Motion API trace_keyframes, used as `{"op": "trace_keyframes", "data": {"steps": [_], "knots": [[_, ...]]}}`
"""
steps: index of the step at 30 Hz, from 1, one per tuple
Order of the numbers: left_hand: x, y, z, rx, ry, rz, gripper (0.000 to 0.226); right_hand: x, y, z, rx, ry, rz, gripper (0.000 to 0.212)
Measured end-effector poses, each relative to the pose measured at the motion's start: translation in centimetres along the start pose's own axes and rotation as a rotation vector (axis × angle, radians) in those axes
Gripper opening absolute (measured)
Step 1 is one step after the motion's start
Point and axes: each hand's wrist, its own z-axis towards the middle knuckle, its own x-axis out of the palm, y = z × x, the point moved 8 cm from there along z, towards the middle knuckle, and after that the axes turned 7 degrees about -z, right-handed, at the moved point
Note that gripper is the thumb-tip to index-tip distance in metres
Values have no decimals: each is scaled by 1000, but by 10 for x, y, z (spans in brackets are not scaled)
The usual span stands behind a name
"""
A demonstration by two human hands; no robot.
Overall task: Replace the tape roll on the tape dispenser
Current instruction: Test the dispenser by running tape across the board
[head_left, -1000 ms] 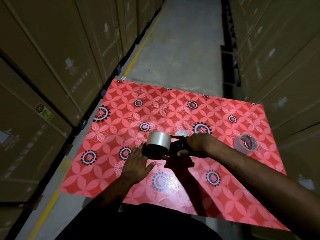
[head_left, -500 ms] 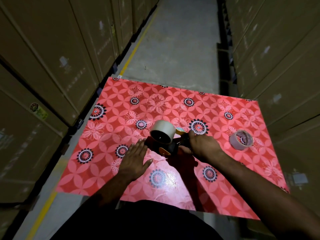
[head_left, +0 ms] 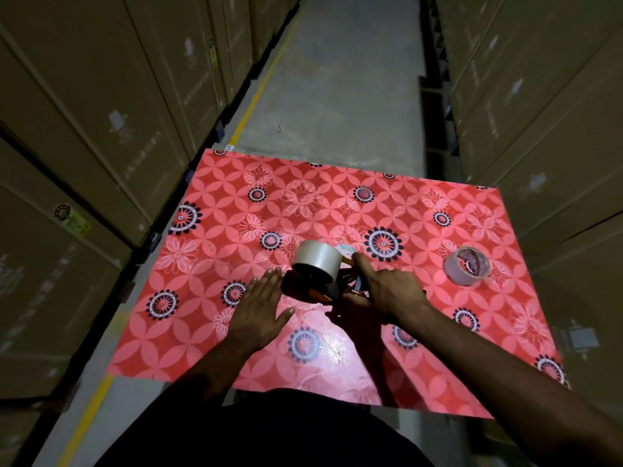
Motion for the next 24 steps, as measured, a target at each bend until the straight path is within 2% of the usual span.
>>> {"op": "trace_keyframes", "data": {"steps": [5,10,17,22,24], "knots": [[1,0,1,0,4,15,82,0,13,-1,-10,-6,27,77],[-2,-1,1,4,-19,-12,81,9,20,1,-50,94,93,71],[0,0,1,0,9,10,81,3,26,9,-134,15,15,87],[0,0,1,1,19,8,77,-15,37,21,-167,-95,-94,72],[0,0,1,-1,25,25,76,-21,31,37,-144,-76,-111,67]]}}
